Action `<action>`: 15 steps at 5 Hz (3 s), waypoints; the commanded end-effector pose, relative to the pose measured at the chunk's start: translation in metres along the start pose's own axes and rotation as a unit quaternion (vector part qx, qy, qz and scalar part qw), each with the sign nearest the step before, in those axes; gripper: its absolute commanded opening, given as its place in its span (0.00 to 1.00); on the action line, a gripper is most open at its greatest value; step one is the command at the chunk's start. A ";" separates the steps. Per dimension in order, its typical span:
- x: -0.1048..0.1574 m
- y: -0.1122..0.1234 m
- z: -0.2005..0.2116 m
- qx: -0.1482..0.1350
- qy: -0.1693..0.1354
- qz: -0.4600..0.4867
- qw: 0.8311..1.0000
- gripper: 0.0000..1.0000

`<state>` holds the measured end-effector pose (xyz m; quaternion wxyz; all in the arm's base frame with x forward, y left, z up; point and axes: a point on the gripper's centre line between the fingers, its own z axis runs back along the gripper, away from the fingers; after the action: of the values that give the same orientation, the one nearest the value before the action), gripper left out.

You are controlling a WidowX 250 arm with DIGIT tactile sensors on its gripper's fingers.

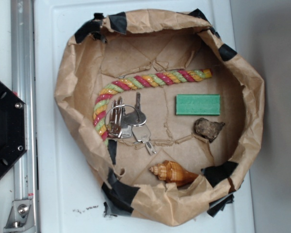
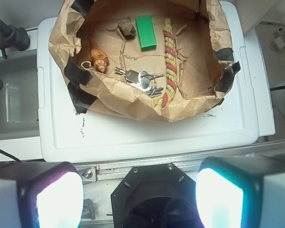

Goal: Grab the shell.

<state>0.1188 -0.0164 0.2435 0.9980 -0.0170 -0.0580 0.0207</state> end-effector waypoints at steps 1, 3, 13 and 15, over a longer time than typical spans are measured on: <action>0.000 0.000 0.000 0.000 0.000 0.000 1.000 1.00; 0.071 0.009 -0.044 -0.056 -0.098 -0.038 0.993 1.00; 0.146 -0.091 -0.251 -0.056 -0.034 -0.274 0.960 0.32; 0.166 -0.057 -0.192 -0.008 -0.096 -0.211 0.973 0.00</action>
<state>0.3001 -0.0713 0.0486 0.9743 -0.0126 -0.1161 -0.1928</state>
